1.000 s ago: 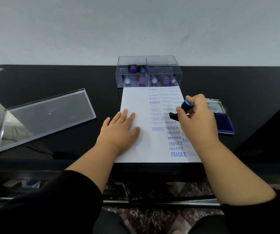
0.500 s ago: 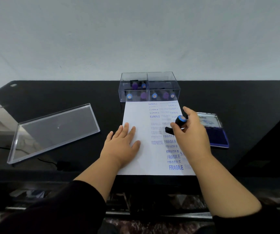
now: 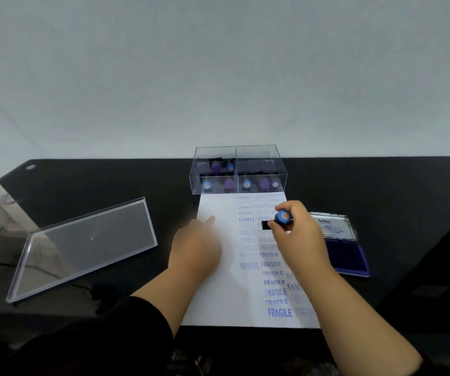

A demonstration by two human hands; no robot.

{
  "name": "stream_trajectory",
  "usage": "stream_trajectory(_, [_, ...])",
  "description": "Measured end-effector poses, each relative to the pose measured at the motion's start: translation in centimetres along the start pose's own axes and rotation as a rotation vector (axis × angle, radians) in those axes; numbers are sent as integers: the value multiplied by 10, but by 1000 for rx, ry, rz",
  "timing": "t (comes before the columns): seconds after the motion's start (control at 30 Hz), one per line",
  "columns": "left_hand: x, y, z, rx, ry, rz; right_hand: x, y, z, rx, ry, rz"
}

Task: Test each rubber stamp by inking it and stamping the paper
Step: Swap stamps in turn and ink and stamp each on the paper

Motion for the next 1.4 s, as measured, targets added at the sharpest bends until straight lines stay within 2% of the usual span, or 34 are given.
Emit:
stream_trajectory(0.2, [10, 56, -21, -168, -59, -15, 35, 44, 15, 41, -21, -86])
stream_trajectory(0.37, [24, 113, -39, -220, -95, -40, 66, 100, 47, 148, -102, -164])
stream_trajectory(0.5, [38, 160, -40, -167, -87, -55, 85, 152, 80, 225, -170, -205])
stream_trajectory(0.67, [48, 202, -21, 26, -86, -69, 92, 197, 128, 384, -206, -191])
stream_trajectory(0.77, [49, 215, -8, 121, -141, -65, 93, 214, 156, 426, -228, -196])
stream_trajectory(0.87, [48, 219, 2, 193, -93, -20, 91, 223, 182, 449, -321, -228])
stream_trajectory(1.07, [50, 220, 10, 198, -78, 5, 83, 231, 220, 521, -512, -248])
stream_trajectory(1.4, [49, 219, 9, 180, -74, 37, 78, 235, 247, 626, -570, -229])
Point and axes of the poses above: each hand's wrist, its own y-axis towards the middle knuckle, its own z-axis out of the palm, x = y × z, the point moved 8 cm from there along y, towards the middle knuckle, and after that the axes turned 6 degrees about -x, right-handed, at the moved point
